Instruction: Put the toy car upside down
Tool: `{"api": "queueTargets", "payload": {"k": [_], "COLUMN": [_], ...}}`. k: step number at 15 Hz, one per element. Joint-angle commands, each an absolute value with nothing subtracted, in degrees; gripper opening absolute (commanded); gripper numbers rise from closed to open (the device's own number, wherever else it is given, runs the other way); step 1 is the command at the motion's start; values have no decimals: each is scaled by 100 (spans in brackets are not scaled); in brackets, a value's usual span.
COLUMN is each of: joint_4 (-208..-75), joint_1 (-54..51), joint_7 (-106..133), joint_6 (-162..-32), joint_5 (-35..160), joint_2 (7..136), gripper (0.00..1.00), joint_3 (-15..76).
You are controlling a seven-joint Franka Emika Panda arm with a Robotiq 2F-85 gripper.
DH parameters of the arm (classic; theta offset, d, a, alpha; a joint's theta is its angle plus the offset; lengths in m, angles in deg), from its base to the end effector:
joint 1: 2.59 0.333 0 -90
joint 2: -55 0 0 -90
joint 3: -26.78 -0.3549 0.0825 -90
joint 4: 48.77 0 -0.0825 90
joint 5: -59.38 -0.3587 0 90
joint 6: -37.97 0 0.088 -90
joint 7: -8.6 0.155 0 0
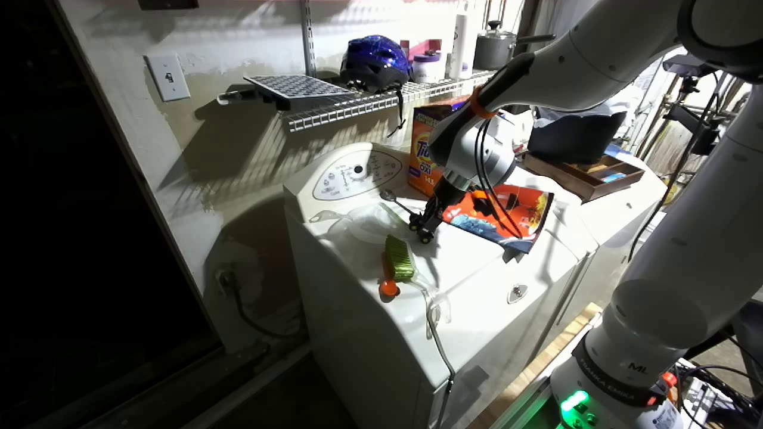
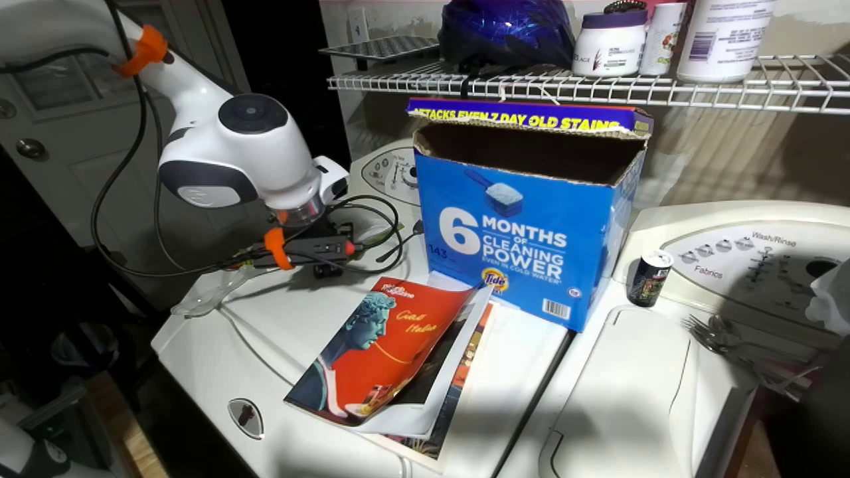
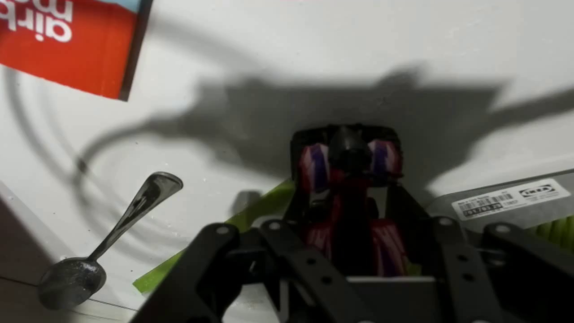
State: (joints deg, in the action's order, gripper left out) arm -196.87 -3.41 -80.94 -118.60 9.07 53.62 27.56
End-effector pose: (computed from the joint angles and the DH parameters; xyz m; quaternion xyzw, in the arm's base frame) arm 0.4466 -0.0272 0.2937 -0.9087 -0.3569 -0.1986 0.0860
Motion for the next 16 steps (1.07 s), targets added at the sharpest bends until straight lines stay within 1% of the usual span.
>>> {"api": "queueTargets", "payload": {"k": [1, 5, 6, 7, 8, 10, 12, 13, 14, 15, 16], "joint_4": [-19861, -19870, -19878, -19892, -19904, -19937, -20040, -20090, -20128, -20163, -20184], "joint_1": [-185, -185, -195, -201, -206, -212, -224, -233, -239, -244, -255], "joint_7": [-9035, -9784, -9906, -10006, -10070, -10172, -10209, -10222, -10231, -10219, -10191], "joint_6": [-12134, -12058, -12065, -12079, -12076, -12102, -12148, -12179, -12204, -12244, -12294], "joint_5": [-384, -1223, -1338, -1427, -1464, -1531, -1448, -1394, -1365, -1330, -1276], "joint_2": [5342, 5431, 5443, 5443, 5441, 5426, 5407, 5392, 5377, 5352, 5304], "gripper": [23, 23, 27, 47, 71, 79, 84, 89, 98, 100, 100], "joint_3": [2663, 2664, 2669, 2672, 2674, 2677, 2685, 2692, 2699, 2703, 2714]}}
